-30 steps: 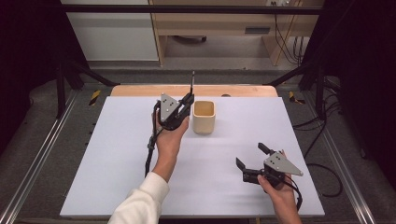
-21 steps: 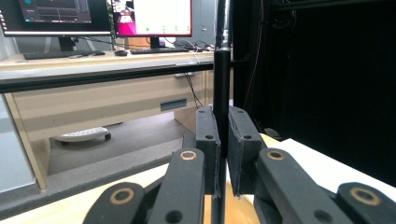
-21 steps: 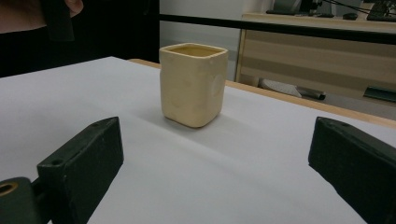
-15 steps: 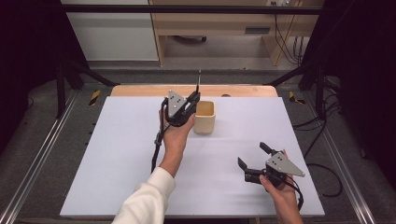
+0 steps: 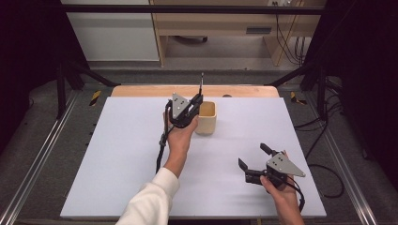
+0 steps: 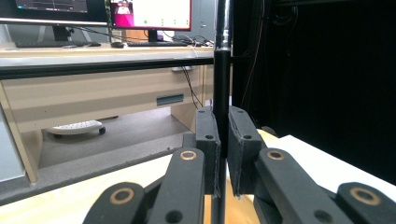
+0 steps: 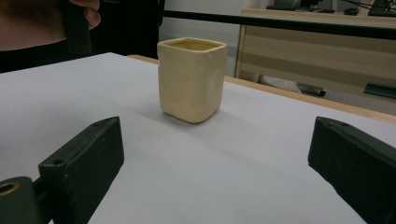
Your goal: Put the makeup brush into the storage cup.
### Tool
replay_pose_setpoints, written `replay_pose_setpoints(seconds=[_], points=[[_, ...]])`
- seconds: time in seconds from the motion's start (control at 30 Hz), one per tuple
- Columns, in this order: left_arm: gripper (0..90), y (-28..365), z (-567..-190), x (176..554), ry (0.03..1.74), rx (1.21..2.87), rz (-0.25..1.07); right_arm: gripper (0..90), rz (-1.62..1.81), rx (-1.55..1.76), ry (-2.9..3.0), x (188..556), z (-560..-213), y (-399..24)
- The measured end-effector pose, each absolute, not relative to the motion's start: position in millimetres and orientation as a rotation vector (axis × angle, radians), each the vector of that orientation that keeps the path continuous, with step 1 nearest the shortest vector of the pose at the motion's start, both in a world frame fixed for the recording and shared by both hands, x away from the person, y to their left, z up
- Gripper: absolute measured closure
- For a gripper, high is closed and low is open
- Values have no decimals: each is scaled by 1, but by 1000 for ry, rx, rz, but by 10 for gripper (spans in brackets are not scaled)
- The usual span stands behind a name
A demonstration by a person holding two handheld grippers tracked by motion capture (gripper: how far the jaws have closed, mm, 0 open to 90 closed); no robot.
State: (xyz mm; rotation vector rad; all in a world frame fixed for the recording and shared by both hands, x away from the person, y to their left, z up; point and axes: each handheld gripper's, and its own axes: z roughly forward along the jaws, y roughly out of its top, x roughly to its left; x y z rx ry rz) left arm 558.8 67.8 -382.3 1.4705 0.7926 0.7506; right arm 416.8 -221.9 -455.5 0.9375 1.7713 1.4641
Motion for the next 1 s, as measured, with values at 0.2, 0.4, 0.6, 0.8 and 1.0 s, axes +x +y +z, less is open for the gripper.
replay_pose_setpoints(seconds=[0.2,0.4,0.6,0.8,1.0], points=[[839,64,-385,559,794,1462,750,41,1463,936,1771,416,-455,-223],[839,64,-389,563,803,1459,739,41,1465,934,1769,416,-455,-223],[839,62,-391,565,791,1463,728,42,1467,937,1774,416,-455,-222],[839,62,-394,568,785,1463,724,43,1469,934,1775,416,-455,-222],[839,60,-397,571,779,1469,723,44,1469,930,1778,416,-456,-222]])
